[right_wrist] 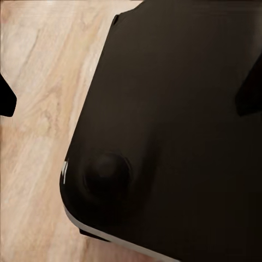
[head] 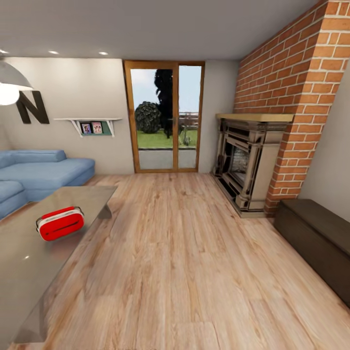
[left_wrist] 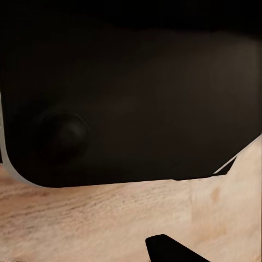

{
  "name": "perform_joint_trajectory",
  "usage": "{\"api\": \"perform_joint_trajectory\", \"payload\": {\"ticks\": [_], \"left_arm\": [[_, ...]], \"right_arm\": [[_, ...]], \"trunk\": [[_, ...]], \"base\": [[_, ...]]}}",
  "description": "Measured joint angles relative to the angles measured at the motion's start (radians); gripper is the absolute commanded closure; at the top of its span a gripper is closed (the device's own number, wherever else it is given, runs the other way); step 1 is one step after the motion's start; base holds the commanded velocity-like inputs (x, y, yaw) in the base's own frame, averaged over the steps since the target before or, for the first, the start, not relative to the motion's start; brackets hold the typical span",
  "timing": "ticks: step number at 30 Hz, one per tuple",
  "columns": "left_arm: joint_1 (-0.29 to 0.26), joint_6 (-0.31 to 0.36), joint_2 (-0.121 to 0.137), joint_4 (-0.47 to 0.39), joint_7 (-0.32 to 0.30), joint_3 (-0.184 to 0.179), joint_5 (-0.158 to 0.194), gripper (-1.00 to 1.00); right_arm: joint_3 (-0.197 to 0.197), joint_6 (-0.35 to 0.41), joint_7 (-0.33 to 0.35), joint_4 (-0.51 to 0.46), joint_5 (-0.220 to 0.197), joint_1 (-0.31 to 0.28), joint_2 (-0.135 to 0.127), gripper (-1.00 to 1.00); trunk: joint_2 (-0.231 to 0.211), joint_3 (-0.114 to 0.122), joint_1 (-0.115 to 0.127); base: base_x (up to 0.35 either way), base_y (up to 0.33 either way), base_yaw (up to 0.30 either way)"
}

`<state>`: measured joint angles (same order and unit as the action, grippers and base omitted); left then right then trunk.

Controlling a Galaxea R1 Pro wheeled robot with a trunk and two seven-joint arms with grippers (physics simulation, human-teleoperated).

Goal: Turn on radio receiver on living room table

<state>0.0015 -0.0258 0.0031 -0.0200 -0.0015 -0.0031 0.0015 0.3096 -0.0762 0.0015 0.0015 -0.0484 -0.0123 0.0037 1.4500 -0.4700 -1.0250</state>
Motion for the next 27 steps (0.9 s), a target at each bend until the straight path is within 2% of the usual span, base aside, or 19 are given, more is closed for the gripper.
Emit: {"api": "perform_joint_trajectory", "payload": {"ticks": [10, 13, 16, 21, 24, 27], "left_arm": [[0.0, 0.0, -0.001, 0.0, 0.008, 0.002, 0.005, -1.0], [0.0, 0.008, -0.006, -0.008, 0.008, 0.0, 0.043, -1.0], [0.0, 0.004, -0.009, -0.014, 0.003, 0.0, 0.109, -1.0], [0.0, -0.022, -0.01, -0.015, 0.001, 0.0, 0.124, -1.0], [0.0, -0.059, -0.012, -0.014, 0.003, 0.0, 0.129, -1.0], [0.0, -0.066, -0.014, -0.014, 0.004, 0.0, 0.13, -1.0]], "right_arm": [[0.0, 0.002, -0.002, 0.0, 0.001, 0.0, 0.001, -1.0], [0.0, 0.008, 0.001, 0.0, 0.0, 0.0, 0.001, -1.0], [-0.001, 0.009, 0.003, 0.0, -0.008, 0.0, 0.014, -1.0], [-0.001, 0.002, 0.001, 0.004, -0.063, 0.0, 0.018, -1.0], [-0.001, 0.002, 0.0, 0.006, -0.074, 0.0, 0.018, -1.0], [-0.001, 0.01, 0.002, 0.006, -0.079, 0.0, 0.017, -1.0]], "trunk": [[0.0, -0.001, 0.0], [0.0, -0.002, 0.0], [0.0, -0.003, 0.0], [0.0, -0.004, 0.0], [0.0, -0.004, 0.0], [0.0, -0.004, 0.0]], "base": [[0.0, 0.0, 0.235], [0.0, 0.0, 0.103], [0.0, 0.0, 0.093], [0.0, 0.0, 0.029], [0.0, 0.0, 0.003], [0.0, 0.0, 0.0]]}}
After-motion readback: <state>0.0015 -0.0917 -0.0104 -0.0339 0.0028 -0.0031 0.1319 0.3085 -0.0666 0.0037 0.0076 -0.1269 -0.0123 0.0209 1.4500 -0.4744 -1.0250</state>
